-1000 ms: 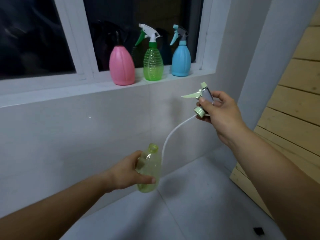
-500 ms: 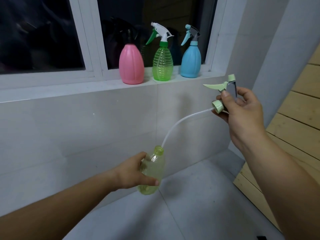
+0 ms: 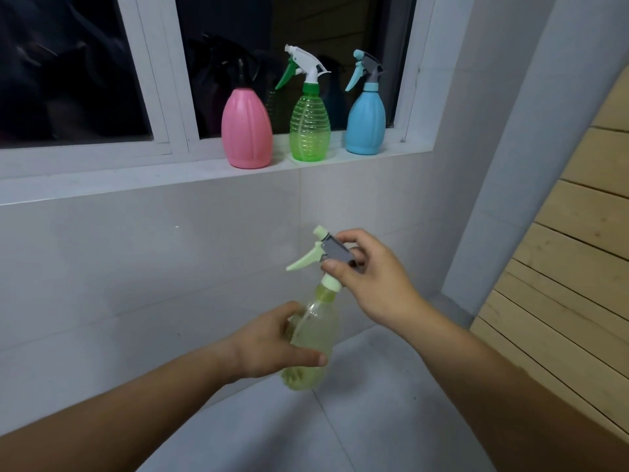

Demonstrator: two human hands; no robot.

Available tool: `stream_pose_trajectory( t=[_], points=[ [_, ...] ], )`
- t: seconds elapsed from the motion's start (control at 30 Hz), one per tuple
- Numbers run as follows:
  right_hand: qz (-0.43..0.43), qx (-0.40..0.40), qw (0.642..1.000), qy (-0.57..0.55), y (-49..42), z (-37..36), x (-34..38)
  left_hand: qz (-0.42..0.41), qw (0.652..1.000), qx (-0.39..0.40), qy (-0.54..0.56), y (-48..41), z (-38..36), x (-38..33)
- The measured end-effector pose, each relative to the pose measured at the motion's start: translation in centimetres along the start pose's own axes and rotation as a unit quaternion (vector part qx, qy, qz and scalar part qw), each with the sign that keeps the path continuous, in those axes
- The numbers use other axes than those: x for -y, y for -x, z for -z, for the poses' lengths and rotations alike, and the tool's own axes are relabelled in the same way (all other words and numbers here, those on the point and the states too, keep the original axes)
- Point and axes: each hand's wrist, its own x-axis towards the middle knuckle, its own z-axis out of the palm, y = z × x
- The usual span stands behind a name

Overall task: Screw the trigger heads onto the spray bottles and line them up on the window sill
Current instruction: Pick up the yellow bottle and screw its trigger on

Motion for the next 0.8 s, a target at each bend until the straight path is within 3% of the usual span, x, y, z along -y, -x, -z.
stream_pose_trajectory(
  t=[0.23,0.47,0.8],
  points=[
    [-0.013,0.094,0.995,0.044,0.1,0.4,-0.2,0.012,0.999,0.025,0.03,0.4,-0.3,-0.9],
    [-0.002,0.099,0.993,0.07,-0.1,1.7,-0.1,0.034,0.998,0.039,0.042,0.9,-0.5,-2.1],
    [-0.028,0.177,0.98,0.083,0.0,2.7,-0.3,0.071,0.995,0.053,0.042,1.9,-0.5,-3.8]
  ],
)
